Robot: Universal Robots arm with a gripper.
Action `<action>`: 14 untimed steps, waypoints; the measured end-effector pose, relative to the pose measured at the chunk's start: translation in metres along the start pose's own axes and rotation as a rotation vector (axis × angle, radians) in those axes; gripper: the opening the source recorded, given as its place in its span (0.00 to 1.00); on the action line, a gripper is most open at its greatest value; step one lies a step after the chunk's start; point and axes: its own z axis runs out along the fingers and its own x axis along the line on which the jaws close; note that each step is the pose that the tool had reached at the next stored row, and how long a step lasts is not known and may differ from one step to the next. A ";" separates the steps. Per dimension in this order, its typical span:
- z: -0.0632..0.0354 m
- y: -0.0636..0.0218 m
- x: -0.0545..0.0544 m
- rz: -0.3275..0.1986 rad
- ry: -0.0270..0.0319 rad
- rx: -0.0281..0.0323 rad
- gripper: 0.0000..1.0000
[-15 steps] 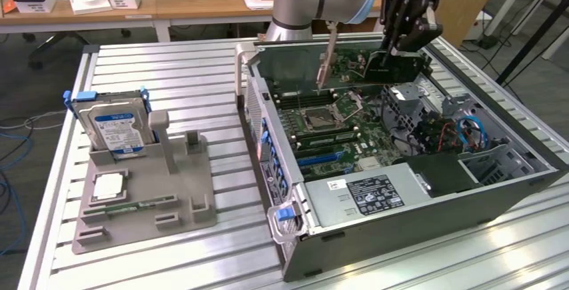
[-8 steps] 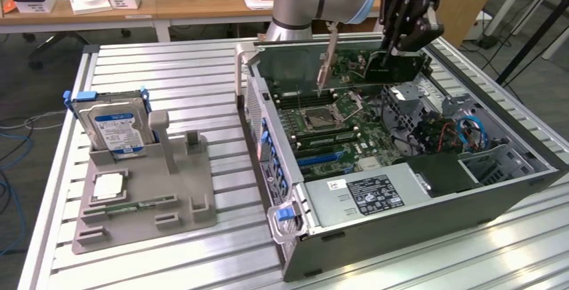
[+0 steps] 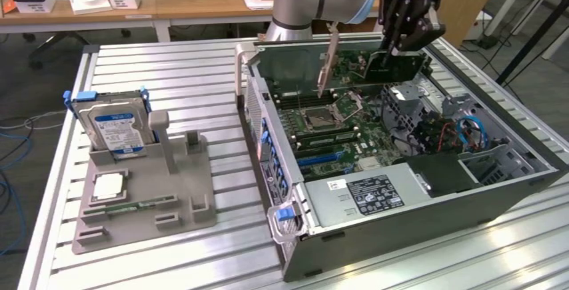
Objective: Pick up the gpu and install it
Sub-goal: 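Insert the gpu into the slot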
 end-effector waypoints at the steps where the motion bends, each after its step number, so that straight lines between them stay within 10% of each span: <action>1: 0.0000 0.0000 0.000 -0.005 0.0000 -0.0001 0.26; 14: 0.0000 0.0000 0.000 -0.068 0.0001 -0.0019 0.26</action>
